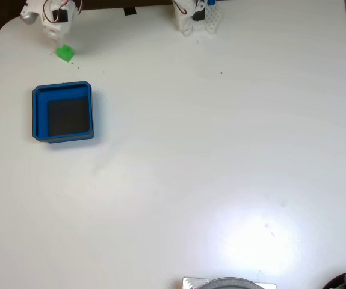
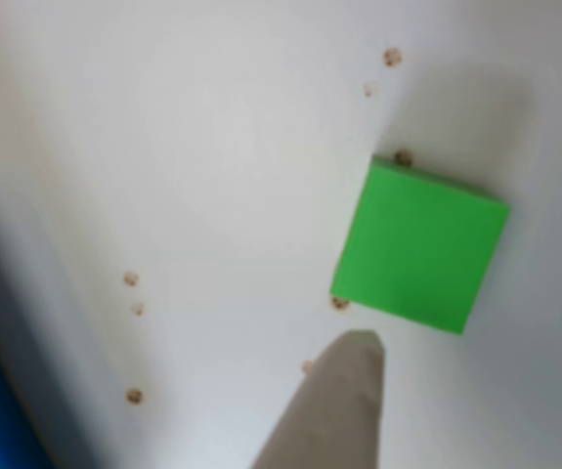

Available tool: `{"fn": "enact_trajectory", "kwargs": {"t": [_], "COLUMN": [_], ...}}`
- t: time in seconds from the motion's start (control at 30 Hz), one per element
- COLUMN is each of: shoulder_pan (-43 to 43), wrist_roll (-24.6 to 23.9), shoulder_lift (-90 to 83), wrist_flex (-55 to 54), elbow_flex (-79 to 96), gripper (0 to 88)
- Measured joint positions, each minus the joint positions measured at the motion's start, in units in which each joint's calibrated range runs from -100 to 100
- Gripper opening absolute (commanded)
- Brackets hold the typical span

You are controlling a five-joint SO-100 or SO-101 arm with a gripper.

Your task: Pick up green cube and drop it in the blue box

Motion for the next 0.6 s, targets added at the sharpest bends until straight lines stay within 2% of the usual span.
{"fn": "enact_trajectory", "kwargs": {"t": [0.27, 0.6], "shoulder_pan": [0.0, -0.36], "wrist_roll": [-9.28, -10.35], "shoulder_lift": [0.08, 5.51], "wrist_flex": [-0.08, -0.58], "elbow_flex": [0.0, -0.09], "gripper": [24.1, 24.1]}}
